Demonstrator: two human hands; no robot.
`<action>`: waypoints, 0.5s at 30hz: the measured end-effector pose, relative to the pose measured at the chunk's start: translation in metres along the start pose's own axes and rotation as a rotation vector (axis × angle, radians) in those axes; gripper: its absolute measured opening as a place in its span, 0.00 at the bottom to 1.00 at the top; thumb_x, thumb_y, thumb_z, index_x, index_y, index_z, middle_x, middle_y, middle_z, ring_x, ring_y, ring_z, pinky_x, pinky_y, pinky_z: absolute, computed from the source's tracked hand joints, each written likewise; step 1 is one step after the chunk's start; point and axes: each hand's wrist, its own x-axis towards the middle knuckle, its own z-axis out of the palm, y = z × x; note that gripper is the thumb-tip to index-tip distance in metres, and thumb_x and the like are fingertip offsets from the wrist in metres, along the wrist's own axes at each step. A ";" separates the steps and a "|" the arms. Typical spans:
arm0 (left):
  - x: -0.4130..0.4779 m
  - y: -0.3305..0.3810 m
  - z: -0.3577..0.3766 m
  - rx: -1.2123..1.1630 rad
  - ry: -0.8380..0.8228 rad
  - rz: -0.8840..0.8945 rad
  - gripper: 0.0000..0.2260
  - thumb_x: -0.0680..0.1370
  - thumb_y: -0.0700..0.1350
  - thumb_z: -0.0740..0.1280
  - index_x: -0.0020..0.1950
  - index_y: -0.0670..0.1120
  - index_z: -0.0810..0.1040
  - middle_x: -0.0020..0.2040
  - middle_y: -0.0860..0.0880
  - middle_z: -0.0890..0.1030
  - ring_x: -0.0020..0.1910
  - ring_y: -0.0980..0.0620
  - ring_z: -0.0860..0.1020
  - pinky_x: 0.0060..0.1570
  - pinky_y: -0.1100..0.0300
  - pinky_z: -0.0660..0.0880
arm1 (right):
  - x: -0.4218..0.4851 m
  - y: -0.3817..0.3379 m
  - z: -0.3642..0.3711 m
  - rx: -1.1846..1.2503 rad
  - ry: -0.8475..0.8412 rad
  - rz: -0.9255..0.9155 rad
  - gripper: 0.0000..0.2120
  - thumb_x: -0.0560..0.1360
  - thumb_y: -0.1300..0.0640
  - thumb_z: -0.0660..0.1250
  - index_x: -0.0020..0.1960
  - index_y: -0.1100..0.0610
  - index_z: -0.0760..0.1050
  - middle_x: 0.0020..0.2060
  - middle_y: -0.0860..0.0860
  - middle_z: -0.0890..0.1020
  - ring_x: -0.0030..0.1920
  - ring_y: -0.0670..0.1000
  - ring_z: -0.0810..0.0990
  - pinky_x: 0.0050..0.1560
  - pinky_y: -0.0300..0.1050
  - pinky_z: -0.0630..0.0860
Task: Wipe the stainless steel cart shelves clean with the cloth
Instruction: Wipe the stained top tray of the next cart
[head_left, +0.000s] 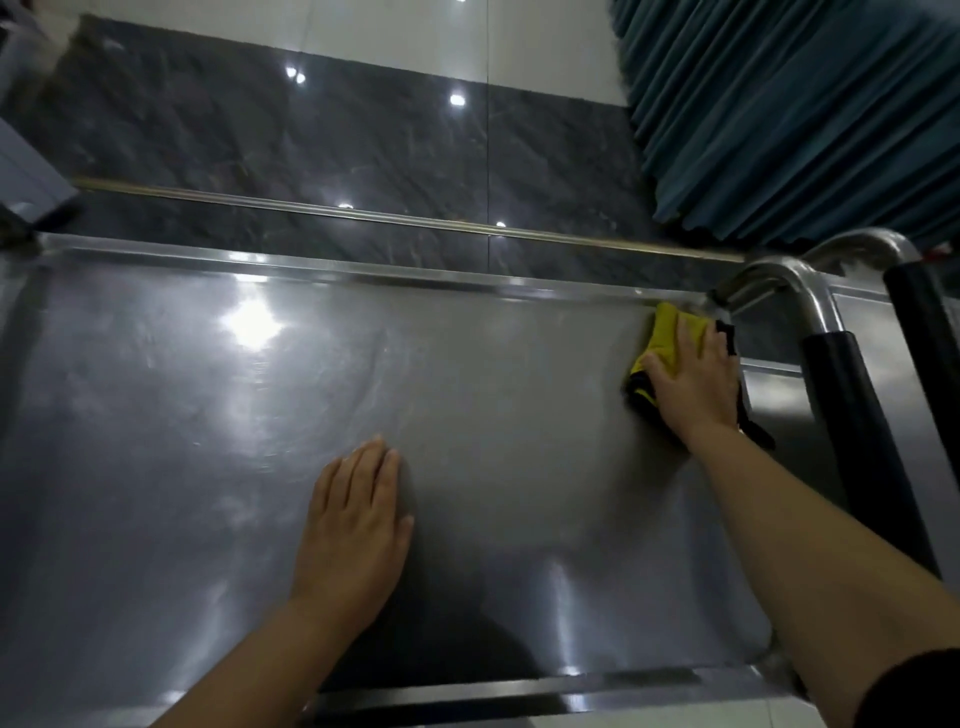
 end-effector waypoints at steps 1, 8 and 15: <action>-0.005 -0.008 -0.002 -0.001 0.001 -0.017 0.26 0.73 0.50 0.54 0.65 0.35 0.72 0.65 0.36 0.71 0.65 0.40 0.65 0.70 0.50 0.49 | -0.006 -0.007 0.001 0.021 -0.001 0.058 0.32 0.79 0.42 0.56 0.78 0.51 0.50 0.77 0.59 0.49 0.77 0.57 0.47 0.75 0.53 0.44; -0.048 -0.063 -0.011 -0.018 0.008 -0.135 0.27 0.74 0.51 0.53 0.66 0.35 0.71 0.65 0.36 0.72 0.65 0.40 0.65 0.70 0.52 0.47 | -0.062 -0.134 0.024 0.051 -0.032 0.027 0.35 0.77 0.38 0.55 0.78 0.49 0.46 0.77 0.60 0.45 0.77 0.58 0.42 0.74 0.58 0.41; -0.091 -0.106 -0.013 -0.007 0.083 -0.238 0.27 0.71 0.51 0.62 0.66 0.38 0.70 0.64 0.37 0.74 0.64 0.43 0.64 0.66 0.51 0.54 | -0.116 -0.310 0.057 0.036 -0.099 -0.392 0.41 0.72 0.31 0.56 0.78 0.45 0.45 0.78 0.58 0.44 0.77 0.58 0.40 0.74 0.59 0.39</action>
